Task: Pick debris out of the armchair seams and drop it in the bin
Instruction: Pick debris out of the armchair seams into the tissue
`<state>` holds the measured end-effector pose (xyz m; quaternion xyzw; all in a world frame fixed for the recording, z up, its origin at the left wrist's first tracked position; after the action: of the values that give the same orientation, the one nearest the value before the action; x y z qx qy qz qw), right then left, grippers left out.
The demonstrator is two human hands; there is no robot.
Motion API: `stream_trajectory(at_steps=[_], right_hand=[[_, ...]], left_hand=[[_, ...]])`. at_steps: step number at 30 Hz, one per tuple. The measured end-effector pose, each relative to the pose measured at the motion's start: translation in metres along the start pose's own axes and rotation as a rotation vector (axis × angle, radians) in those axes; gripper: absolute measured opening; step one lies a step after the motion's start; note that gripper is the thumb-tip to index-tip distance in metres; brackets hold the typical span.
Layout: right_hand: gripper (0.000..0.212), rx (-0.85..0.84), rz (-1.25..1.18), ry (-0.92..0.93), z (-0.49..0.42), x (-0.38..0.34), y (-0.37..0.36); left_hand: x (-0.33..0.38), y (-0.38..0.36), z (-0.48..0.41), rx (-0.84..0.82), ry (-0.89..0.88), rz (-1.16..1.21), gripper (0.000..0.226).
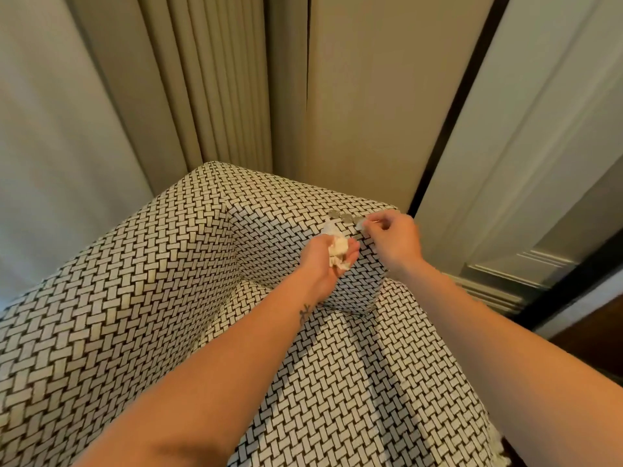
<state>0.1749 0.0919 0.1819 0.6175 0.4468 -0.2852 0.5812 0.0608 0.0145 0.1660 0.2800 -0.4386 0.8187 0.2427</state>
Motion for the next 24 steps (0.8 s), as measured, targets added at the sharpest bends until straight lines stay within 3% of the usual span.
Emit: stream_trajectory(at_steps=[4,24], right_hand=[[0.019,0.021,0.075,0.001,-0.023,0.001,-0.007],[0.021,0.085,0.186,-0.027,-0.033,0.004,-0.017]], left_hand=[[-0.002,-0.006,-0.012,-0.01,-0.006,-0.027,0.033],[-0.005,-0.007,-0.031,0.021,0.028,-0.063,0.028]])
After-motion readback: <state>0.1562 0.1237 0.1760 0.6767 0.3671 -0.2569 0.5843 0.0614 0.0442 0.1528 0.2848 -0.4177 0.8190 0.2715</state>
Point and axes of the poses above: each hand's wrist, its own z-axis away from the middle knuckle, its own y-axis out of the back of the hand, x = y × z, the point moved 1 cm from there along -z, towards the middle knuckle, and after that the axes turned 2 degrees about -z, right-handed, at the moved point
